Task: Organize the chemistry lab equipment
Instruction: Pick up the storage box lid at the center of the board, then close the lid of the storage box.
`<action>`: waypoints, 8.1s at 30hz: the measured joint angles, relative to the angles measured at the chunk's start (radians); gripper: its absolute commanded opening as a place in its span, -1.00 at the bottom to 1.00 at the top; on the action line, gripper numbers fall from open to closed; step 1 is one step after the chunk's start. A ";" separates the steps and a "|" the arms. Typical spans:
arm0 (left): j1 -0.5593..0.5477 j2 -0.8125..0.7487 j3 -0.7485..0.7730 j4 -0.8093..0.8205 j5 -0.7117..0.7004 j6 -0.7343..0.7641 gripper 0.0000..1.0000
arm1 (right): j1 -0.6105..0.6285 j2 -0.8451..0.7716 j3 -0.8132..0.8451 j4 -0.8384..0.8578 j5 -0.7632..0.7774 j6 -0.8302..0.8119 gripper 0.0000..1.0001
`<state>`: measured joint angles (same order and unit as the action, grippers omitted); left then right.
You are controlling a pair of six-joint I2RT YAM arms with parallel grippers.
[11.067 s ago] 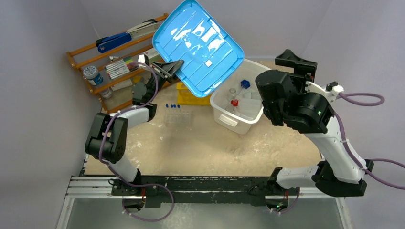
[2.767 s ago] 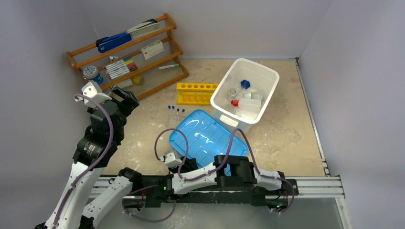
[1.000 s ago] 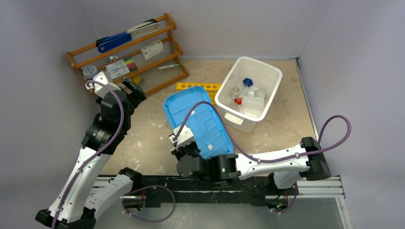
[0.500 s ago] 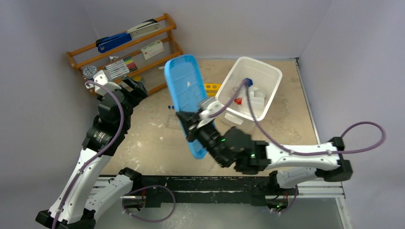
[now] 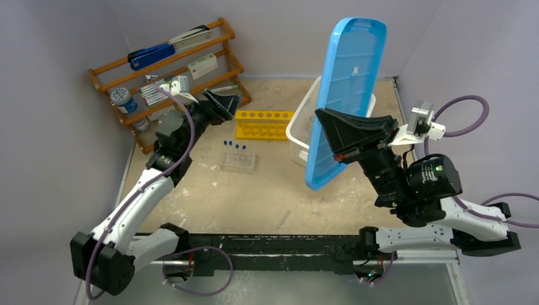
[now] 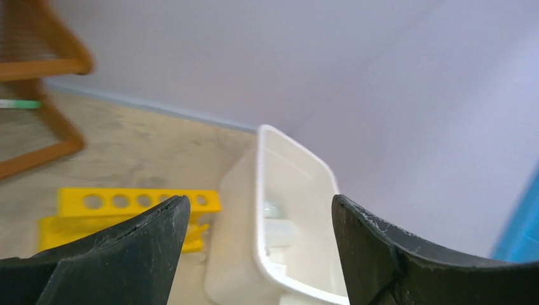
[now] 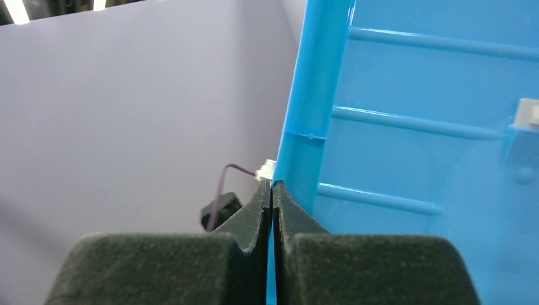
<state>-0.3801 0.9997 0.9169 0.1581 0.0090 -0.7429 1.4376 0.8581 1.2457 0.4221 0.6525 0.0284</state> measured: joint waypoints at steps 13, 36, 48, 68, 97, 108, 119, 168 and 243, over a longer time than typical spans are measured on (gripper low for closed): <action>0.003 0.521 -0.032 1.179 0.518 -0.616 0.65 | -0.001 0.008 0.000 -0.021 -0.275 0.110 -1.00; -0.185 0.491 0.089 1.359 0.746 -0.686 0.66 | -0.001 0.080 0.013 0.198 -0.742 0.227 -1.00; -0.199 0.462 0.089 1.357 0.752 -0.672 0.65 | -0.001 0.067 0.005 0.243 -0.780 0.260 -1.00; -0.254 0.309 0.083 1.353 0.769 -0.653 0.40 | 0.008 -0.093 -0.092 0.378 -0.692 0.253 -1.00; -0.272 0.488 0.121 1.347 0.727 -0.667 0.53 | 0.008 0.087 -0.045 0.290 -0.676 0.227 -1.00; -0.284 0.517 0.144 1.358 0.721 -0.660 0.61 | 0.002 0.104 -0.015 0.263 -0.700 0.231 -1.00; -0.282 0.528 0.155 1.360 0.728 -0.660 0.55 | 0.001 0.103 -0.014 0.264 -0.731 0.242 -1.00; -0.163 0.654 0.238 1.365 0.739 -0.882 -1.00 | -0.005 -0.257 -0.322 0.117 0.183 -0.038 -0.38; -0.120 1.201 0.835 0.075 0.809 -0.322 -1.00 | 0.033 -0.219 -0.186 -1.442 0.591 1.306 0.27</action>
<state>-0.4999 2.2009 1.7519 0.2333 0.8185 -1.0645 1.4708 0.6392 1.0599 -1.0199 1.2430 1.3346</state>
